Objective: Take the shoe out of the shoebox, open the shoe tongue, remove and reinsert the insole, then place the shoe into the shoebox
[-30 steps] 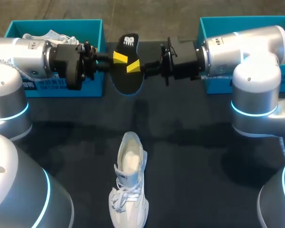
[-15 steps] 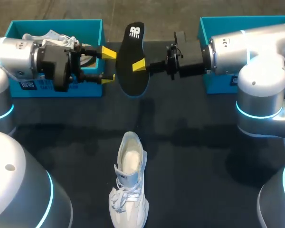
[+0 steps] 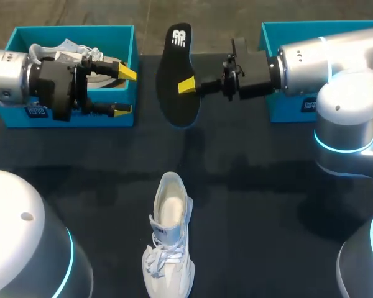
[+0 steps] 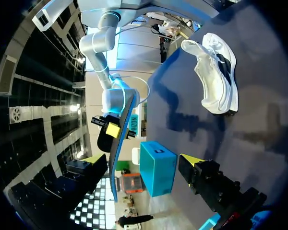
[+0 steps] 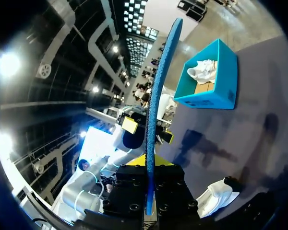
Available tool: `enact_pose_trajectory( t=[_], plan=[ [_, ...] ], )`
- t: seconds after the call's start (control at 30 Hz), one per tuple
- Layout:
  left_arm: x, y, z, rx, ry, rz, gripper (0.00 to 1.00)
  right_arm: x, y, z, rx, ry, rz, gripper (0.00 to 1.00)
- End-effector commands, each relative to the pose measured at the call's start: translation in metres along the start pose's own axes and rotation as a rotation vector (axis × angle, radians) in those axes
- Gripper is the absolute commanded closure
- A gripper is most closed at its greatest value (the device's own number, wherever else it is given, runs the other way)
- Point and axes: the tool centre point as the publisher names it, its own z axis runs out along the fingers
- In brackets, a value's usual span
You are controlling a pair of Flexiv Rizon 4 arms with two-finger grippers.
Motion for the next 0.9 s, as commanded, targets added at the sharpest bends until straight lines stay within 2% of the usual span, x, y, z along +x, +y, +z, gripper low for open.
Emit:
enact_pose_trajectory(
  t=[0.03,0.17,0.27,0.43,0.63,0.77,0.9],
  plan=[
    [0.0,-0.001,0.0,-0.002,0.003,0.0,0.0,0.0,-0.001,0.001,-0.002,-0.002,0.0,1.0],
    [-0.001,-0.005,0.004,-0.007,0.018,-0.016,0.0,0.0,-0.001,0.001,-0.002,-0.002,0.0,1.0],
    [-0.003,-0.011,0.005,-0.081,0.032,-0.093,0.0,0.0,0.0,-0.004,-0.009,-0.034,-0.064,1.0],
    [-0.001,-0.027,0.0,-0.166,0.176,-0.214,0.0,-0.016,-0.008,-0.01,-0.032,-0.038,-0.137,1.0],
    [0.022,-0.025,-0.006,-0.229,0.357,-0.427,0.0,-0.031,-0.015,-0.014,-0.048,-0.053,-0.198,1.0],
    [0.037,-0.029,-0.008,-0.249,0.462,-0.54,0.0,-0.043,-0.021,-0.017,-0.074,-0.044,-0.23,1.0],
    [0.052,-0.036,-0.011,-0.261,0.56,-0.648,0.0,-0.05,-0.028,-0.015,-0.079,-0.079,-0.263,1.0]
  ],
)
